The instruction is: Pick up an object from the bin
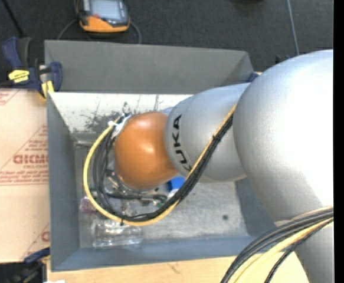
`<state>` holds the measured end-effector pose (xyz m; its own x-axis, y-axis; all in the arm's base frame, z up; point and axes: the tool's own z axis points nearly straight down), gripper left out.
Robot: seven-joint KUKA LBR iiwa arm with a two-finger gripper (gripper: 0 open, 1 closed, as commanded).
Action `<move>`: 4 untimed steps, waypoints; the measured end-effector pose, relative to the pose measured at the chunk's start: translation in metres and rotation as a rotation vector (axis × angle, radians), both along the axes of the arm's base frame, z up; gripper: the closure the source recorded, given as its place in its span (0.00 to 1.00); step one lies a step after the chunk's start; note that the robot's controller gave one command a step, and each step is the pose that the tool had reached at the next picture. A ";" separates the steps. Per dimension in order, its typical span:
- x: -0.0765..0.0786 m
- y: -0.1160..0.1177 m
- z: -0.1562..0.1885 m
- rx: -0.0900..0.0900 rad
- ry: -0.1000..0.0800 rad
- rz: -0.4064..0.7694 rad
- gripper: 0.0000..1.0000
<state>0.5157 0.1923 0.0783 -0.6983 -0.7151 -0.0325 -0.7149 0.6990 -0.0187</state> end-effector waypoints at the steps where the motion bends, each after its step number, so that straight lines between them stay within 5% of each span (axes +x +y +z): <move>1: -0.007 0.040 0.001 -0.017 -0.014 0.346 0.00; 2: -0.008 0.047 0.003 -0.001 -0.023 0.345 1.00; 3: 0.008 0.044 0.103 -0.012 0.021 0.304 1.00; 4: 0.026 0.036 0.175 -0.012 0.021 0.282 1.00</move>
Offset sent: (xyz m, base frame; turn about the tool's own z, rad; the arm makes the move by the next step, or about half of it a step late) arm -0.0245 0.0447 -0.0083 -0.3547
